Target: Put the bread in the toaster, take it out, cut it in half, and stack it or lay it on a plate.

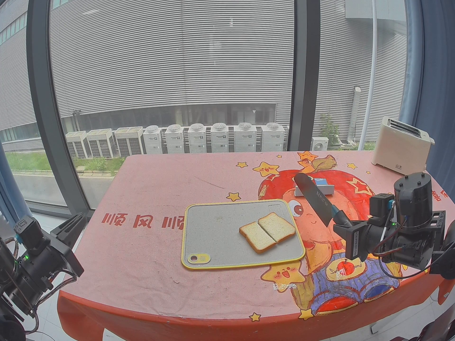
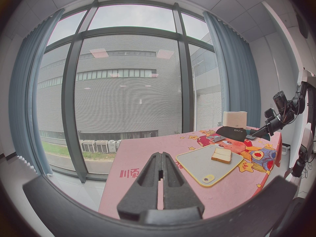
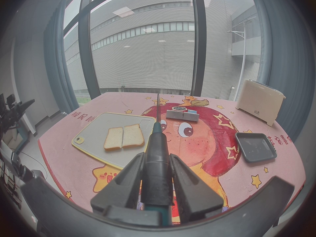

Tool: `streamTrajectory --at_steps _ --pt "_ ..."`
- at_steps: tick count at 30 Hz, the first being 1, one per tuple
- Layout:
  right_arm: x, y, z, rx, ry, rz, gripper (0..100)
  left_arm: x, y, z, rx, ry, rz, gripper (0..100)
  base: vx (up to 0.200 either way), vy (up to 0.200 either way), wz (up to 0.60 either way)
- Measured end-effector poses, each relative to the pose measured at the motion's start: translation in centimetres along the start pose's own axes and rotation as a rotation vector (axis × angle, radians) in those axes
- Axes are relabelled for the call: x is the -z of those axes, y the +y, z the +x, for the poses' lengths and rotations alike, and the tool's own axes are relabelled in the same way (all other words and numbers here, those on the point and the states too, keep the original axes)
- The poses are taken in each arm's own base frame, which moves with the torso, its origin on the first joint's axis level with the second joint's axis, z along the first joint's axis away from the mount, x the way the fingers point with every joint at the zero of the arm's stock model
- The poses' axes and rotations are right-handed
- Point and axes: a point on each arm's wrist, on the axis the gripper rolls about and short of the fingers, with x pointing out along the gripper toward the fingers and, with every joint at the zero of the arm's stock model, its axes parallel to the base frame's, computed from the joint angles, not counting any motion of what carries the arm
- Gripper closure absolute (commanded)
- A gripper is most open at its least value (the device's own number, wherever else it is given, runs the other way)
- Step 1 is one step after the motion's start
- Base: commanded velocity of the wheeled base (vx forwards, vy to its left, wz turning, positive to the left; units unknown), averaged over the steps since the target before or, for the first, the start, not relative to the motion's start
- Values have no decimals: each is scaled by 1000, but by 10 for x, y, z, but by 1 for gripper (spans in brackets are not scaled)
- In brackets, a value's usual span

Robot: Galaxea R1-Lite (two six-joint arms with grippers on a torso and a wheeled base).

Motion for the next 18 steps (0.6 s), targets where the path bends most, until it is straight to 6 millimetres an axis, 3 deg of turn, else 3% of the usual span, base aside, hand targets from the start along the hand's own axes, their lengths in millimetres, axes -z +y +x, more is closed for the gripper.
streamTrajectory --at_steps 18 --pt "-2 -4 -2 8 -12 13 100 6 -1 -50 -9 62 -42 100 0 0 0"
